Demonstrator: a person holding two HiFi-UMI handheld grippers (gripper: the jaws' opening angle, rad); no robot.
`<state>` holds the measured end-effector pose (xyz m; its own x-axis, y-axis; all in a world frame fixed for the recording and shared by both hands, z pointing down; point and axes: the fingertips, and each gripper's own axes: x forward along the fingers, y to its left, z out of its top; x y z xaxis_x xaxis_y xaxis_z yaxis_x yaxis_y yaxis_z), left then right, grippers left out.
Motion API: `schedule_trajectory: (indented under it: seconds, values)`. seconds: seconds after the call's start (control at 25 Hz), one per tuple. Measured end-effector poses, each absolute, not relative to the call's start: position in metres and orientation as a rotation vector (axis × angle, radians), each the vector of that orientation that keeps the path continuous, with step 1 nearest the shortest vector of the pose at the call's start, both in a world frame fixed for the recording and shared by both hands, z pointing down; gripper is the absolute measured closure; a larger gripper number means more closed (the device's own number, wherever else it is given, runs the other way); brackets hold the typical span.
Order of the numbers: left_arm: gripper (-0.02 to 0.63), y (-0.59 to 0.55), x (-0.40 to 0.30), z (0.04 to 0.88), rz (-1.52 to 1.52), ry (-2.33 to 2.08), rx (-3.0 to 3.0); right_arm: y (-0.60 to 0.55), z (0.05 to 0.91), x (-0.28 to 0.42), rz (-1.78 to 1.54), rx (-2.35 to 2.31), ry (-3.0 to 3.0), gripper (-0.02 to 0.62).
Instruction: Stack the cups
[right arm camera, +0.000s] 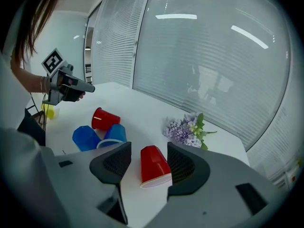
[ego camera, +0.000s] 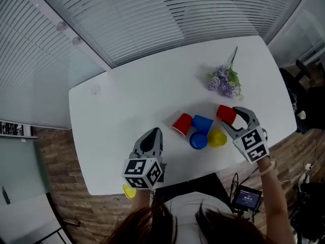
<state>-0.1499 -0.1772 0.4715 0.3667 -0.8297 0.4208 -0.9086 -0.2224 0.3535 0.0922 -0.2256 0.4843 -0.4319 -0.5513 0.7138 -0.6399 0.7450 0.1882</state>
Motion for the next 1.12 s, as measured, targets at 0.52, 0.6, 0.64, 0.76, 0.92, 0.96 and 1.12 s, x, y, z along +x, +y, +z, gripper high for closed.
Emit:
schedule_trajectory:
  seconds: [0.52,0.6,0.64,0.76,0.92,0.96,1.12]
  values:
    - [0.589,-0.183,-0.142,0.476,0.187,-1.512,2.062,-0.235,0.513,0.086,0.080,0.565,-1.980,0.301]
    - [0.589,-0.184,-0.141,0.477,0.185,-1.511,2.061,-0.237,0.518,0.085,0.074,0.531,-1.959,0.296]
    - [0.589,-0.184,-0.141,0.476,0.184,-1.510,2.061,-0.237,0.519,0.084,0.074,0.516,-1.952,0.296]
    - [0.589,-0.185,-0.140,0.477,0.188,-1.510,2.060,-0.239,0.525,0.081,0.075,0.463,-1.919,0.295]
    - [0.589,-0.186,-0.136,0.479,0.206,-1.501,2.068,-0.242,0.536,0.080,0.072,0.395,-1.849,0.295]
    - [0.589,-0.185,-0.135,0.480,0.211,-1.497,2.073,-0.243,0.538,0.079,0.080,0.383,-1.838,0.295]
    - [0.589,-0.184,-0.129,0.484,0.225,-1.481,2.080,-0.243,0.548,0.077,0.147,0.340,-1.784,0.295]
